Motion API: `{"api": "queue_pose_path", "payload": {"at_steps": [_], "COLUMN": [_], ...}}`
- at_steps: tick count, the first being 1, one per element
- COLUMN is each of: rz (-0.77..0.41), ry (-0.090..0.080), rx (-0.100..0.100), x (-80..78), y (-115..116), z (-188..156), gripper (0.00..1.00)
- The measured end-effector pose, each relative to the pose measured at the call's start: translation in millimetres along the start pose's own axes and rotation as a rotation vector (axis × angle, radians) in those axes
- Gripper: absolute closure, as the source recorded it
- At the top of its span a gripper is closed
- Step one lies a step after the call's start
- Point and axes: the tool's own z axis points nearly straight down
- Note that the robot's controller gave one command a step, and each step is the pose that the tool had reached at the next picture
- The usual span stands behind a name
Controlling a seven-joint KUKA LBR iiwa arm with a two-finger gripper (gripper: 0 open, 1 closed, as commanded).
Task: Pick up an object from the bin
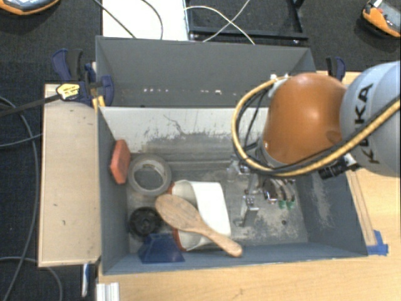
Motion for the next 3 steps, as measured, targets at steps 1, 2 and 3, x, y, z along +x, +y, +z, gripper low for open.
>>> {"api": "queue_pose_path", "payload": {"at_steps": [1, 2, 3], "rz": [0.004, -0.286, -0.123], "ry": [-0.009, -0.007, -0.014], "rx": [-0.001, -0.001, -0.003], "x": [-1.6, 0.6, 1.2], "y": [-1, 41, 74], "z": [-4, 80, 68], "gripper": [0.0, 0.0, 0.0]}}
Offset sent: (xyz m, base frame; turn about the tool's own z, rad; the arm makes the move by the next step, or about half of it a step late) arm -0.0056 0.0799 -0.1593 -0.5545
